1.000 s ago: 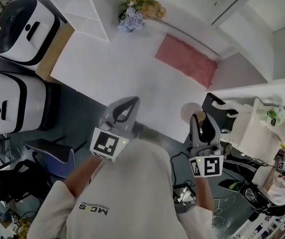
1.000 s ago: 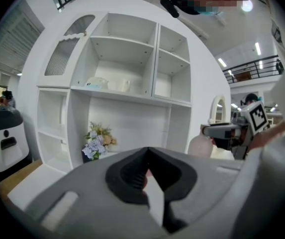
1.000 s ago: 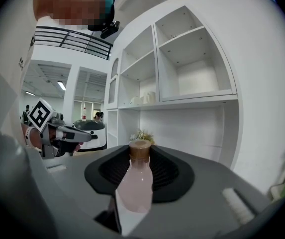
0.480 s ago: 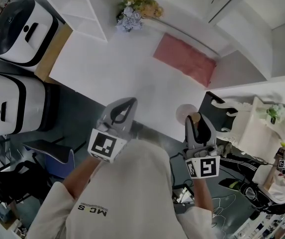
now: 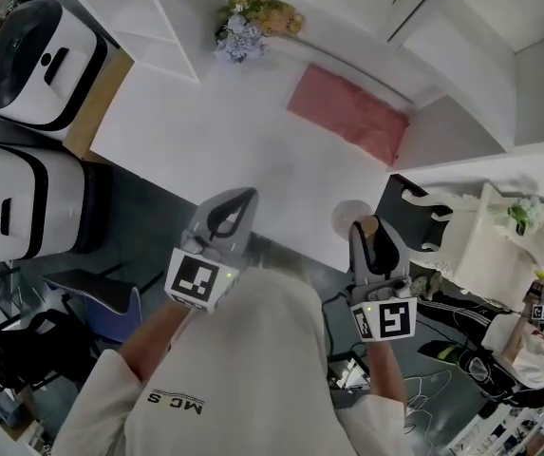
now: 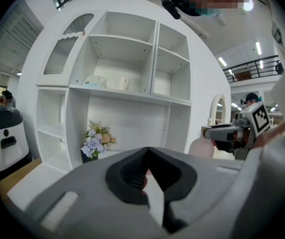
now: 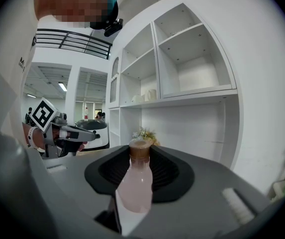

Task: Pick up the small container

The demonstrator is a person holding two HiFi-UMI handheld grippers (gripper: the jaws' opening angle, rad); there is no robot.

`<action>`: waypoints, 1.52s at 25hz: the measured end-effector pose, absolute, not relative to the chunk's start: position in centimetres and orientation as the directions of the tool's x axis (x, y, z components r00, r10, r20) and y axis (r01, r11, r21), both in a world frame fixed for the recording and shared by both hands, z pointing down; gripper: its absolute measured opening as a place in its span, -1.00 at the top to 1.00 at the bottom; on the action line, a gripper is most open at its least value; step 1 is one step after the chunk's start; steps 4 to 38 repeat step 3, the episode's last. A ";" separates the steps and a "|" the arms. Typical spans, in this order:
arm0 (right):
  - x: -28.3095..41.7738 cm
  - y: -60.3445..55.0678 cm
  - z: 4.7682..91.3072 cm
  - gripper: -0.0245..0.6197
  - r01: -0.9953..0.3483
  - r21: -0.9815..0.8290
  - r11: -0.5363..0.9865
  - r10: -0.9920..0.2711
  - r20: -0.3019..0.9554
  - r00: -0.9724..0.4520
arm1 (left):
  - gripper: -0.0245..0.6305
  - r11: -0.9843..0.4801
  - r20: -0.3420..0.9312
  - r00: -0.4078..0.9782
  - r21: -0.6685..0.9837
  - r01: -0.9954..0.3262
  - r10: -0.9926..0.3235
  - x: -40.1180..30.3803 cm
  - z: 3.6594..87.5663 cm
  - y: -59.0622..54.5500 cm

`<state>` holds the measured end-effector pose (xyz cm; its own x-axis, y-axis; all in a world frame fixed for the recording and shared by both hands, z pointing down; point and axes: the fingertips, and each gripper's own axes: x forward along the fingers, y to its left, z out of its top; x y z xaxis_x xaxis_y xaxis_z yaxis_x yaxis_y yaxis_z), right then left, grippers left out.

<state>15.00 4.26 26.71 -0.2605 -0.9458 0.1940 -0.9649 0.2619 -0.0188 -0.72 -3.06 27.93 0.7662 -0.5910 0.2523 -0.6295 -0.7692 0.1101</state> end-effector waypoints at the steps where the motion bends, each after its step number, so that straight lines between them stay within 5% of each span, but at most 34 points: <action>1: 15.4 4.3 26.7 0.54 -0.965 -0.019 0.261 -0.946 0.193 -0.260 | 0.93 -0.768 0.255 0.765 0.108 -0.631 -0.592 -0.5 28.0 -3.0; 38: 16.0 4.2 26.6 0.54 -0.965 -0.020 0.260 -0.947 0.191 -0.259 | 0.93 -0.766 0.258 0.762 0.105 -0.634 -0.595 0.0 28.1 -3.0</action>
